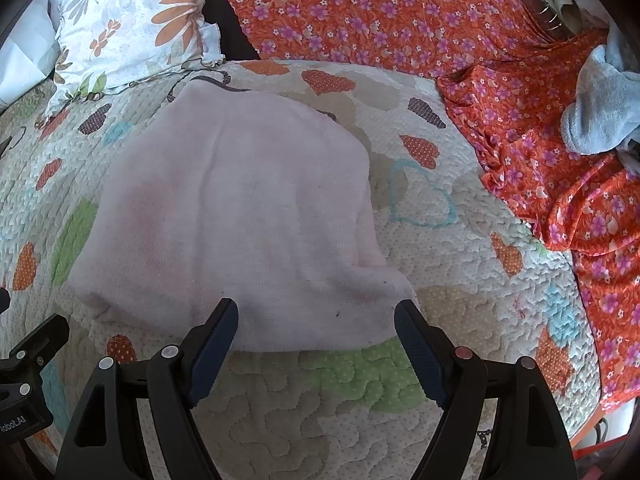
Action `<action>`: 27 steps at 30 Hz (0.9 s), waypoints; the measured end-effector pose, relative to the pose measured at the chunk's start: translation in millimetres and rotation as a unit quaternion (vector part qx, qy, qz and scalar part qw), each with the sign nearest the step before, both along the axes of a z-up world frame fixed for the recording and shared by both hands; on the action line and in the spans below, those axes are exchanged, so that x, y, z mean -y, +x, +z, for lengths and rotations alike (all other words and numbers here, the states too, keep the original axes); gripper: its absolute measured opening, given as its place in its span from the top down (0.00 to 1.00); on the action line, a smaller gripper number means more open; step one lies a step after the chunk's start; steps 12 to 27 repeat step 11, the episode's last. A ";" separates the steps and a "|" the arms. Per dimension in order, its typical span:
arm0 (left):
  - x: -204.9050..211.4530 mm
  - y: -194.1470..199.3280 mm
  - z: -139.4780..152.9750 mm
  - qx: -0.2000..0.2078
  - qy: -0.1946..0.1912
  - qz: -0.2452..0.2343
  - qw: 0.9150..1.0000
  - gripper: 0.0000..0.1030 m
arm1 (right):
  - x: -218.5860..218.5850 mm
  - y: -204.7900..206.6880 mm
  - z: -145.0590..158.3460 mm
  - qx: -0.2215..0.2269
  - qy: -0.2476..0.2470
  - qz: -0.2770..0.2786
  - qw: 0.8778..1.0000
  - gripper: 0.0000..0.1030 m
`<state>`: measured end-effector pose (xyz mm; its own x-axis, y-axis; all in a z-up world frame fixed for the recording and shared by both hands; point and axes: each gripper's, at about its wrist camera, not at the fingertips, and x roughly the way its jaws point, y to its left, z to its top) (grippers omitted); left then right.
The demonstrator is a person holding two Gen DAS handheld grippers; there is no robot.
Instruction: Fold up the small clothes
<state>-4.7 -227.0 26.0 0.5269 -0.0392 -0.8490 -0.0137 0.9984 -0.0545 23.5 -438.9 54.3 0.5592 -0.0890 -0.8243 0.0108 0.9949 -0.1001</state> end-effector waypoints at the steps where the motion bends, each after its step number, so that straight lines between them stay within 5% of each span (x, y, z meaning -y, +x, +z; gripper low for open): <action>1: 0.0 0.0 0.1 0.000 0.000 0.000 1.000 0.00 | -0.4 0.3 0.2 0.000 0.000 0.000 1.000 0.18; 27: 5.4 -8.0 3.6 0.020 0.018 -0.010 1.000 0.00 | -4.9 -1.0 2.1 0.000 0.006 0.002 1.000 0.18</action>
